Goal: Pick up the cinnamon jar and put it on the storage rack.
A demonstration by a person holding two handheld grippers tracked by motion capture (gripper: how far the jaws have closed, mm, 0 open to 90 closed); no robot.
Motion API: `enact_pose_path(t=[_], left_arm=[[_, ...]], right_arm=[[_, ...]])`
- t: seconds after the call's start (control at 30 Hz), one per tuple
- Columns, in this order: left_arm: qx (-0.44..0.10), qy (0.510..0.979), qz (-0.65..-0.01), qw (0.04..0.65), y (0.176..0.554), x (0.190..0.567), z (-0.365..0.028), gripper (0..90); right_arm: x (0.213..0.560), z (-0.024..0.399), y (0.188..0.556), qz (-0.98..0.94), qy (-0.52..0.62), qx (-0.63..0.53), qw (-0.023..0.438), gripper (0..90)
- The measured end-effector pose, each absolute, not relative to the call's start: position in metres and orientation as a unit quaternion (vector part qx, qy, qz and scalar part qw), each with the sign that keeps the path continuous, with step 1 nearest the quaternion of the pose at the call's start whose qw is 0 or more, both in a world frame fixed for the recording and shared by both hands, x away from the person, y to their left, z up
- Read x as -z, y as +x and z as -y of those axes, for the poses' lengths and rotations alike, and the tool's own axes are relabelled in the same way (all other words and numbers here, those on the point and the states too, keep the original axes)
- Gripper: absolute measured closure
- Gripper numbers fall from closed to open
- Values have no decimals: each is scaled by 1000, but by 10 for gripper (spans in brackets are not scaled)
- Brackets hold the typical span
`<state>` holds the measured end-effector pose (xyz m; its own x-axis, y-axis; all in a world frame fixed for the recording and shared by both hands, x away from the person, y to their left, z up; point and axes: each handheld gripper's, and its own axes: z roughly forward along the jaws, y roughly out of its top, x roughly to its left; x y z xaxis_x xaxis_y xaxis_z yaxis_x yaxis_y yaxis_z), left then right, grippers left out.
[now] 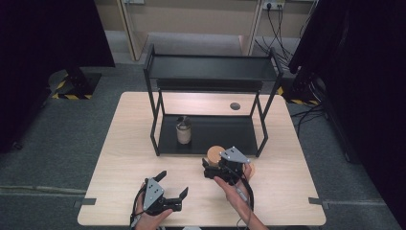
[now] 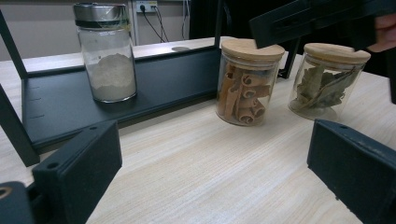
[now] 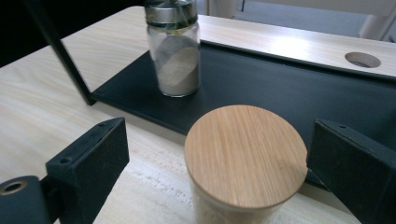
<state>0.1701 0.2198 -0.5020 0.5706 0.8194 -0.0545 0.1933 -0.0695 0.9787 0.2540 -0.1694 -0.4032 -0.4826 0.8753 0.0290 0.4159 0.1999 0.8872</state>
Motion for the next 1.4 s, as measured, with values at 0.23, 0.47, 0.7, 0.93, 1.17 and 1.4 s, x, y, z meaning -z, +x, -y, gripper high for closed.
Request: enact_pose_path(t=[0.23,0.47,0.7,0.93,1.17,1.4], left_arm=[[-274,680,-370,571,170,502,-219,24],[-272,681,-370,571,170,502,-219,26],[-270,683,-370,569,170,502,-219,27],[-269,683,-371,569,171,502,-220,27],[-268,683,-371,569,171,501,-220,30],[-269,683,-371,569,171,501,-220,31]], right_arm=[[406,158,259,-733,452,-433,267,67],[407,153,269,-752,435,-410,279,114],[402,157,278,-770,427,-394,266,157],[401,158,286,-778,426,-385,255,202],[400,164,289,-779,424,-391,247,234],[393,169,286,-774,418,-410,243,235]])
